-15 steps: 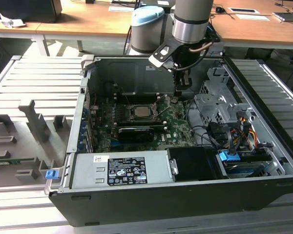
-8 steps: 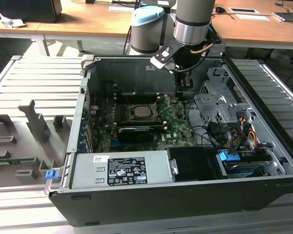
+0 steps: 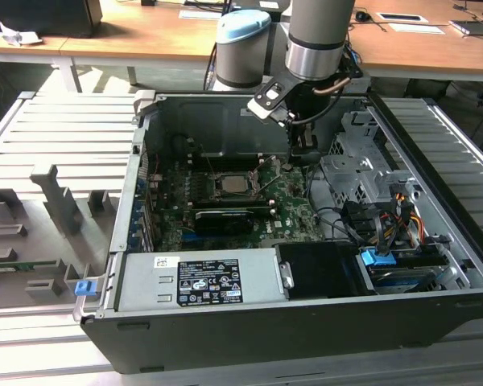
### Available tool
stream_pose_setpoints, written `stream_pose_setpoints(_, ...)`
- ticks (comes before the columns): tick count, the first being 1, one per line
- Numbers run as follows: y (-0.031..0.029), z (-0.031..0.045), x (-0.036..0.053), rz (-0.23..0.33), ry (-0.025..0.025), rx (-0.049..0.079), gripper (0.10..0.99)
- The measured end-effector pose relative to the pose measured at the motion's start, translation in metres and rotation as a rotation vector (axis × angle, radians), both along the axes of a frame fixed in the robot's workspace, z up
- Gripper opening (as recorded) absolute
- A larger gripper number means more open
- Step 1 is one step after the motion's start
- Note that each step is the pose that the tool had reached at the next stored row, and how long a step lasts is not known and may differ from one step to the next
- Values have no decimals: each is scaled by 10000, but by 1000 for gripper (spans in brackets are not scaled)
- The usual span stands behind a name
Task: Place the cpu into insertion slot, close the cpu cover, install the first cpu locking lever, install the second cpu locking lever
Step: 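Close the cpu cover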
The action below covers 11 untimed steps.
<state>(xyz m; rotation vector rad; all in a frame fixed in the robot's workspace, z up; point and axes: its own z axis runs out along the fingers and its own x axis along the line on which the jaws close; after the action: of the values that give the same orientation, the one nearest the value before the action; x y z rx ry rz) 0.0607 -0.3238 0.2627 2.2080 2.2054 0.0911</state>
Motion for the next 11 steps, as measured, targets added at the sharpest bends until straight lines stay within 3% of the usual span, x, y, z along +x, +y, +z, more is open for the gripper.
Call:
stream_pose_setpoints(5, -2, -10, -13, -1, 0, 0, 106)
stream_pose_setpoints(7, -2, -12, -69, -1, 0, 0, 106)
stream_pose_setpoints(11, -2, -48, -93, 1, 0, 2, 106)
